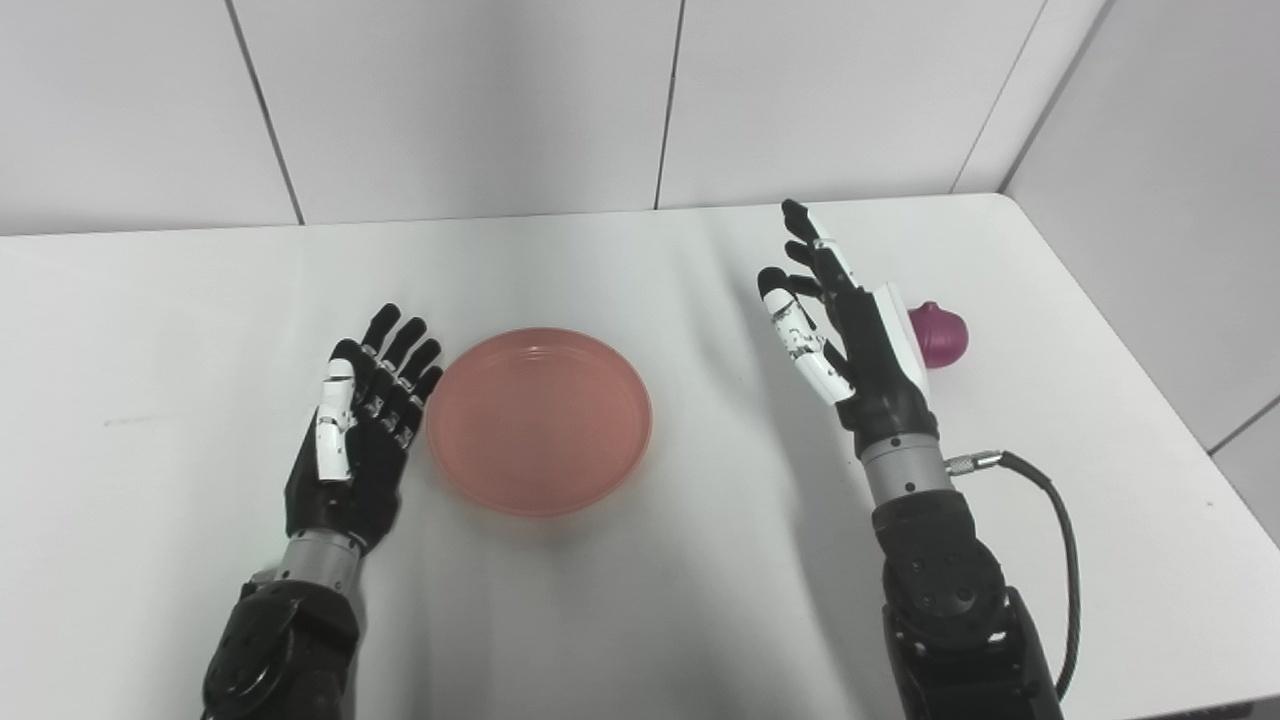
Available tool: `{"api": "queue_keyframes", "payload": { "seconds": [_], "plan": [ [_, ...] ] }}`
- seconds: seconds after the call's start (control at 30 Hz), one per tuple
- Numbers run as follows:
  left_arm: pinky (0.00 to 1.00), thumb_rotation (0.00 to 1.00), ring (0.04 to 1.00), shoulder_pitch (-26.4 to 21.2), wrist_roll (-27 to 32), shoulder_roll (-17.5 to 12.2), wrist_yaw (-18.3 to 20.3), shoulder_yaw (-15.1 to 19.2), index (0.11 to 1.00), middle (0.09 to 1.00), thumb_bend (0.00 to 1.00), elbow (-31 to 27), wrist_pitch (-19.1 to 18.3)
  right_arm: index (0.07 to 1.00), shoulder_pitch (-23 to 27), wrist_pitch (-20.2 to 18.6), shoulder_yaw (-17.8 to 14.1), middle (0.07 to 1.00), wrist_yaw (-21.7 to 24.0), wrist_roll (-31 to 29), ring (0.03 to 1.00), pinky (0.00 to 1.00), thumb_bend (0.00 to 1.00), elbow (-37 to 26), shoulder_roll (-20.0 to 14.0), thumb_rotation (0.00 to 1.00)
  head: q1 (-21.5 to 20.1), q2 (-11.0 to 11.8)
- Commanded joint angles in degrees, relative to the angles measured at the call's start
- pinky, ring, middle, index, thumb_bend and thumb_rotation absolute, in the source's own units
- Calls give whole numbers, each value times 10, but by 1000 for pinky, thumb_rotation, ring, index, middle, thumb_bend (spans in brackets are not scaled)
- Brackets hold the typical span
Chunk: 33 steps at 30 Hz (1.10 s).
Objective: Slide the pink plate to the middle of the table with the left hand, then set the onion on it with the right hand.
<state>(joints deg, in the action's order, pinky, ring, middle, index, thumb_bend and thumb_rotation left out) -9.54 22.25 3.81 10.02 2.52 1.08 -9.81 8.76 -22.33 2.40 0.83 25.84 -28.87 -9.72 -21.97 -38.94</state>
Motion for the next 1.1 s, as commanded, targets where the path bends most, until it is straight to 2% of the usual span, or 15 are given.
{"api": "queue_keyframes", "payload": {
  "seconds": [0.0,0.13,0.23,0.33,0.57,0.8,1.07],
  "plan": [
    [940,1000,930,8,1,0,-4,3,932,934,408,6,-10,957,22,15,-12,922,-2,15,892,822,758,-19,-18,561,-1,1],
    [935,1000,926,7,2,-1,-4,4,929,928,404,10,-9,958,30,22,-26,923,-4,34,892,816,836,-13,-43,477,-11,4],
    [938,1000,928,7,3,-1,-3,4,930,929,413,10,-11,952,40,5,-28,917,11,77,891,816,877,-13,-77,506,-12,5],
    [938,1000,929,7,4,-3,2,5,932,930,416,17,-5,945,47,-5,-34,917,24,98,892,812,897,-15,-97,484,-13,9],
    [945,1000,932,7,10,-2,6,10,931,932,420,23,-3,930,56,-20,-50,892,35,144,848,741,951,-12,-109,433,-17,15],
    [948,1000,927,7,15,-3,5,17,922,923,415,26,-6,915,56,-9,-74,898,21,159,860,753,984,10,-111,375,-34,22],
    [958,1000,930,5,17,-5,16,22,923,921,411,41,1,886,46,-1,-79,888,2,192,836,717,992,44,-116,406,-37,27]
  ]
}}
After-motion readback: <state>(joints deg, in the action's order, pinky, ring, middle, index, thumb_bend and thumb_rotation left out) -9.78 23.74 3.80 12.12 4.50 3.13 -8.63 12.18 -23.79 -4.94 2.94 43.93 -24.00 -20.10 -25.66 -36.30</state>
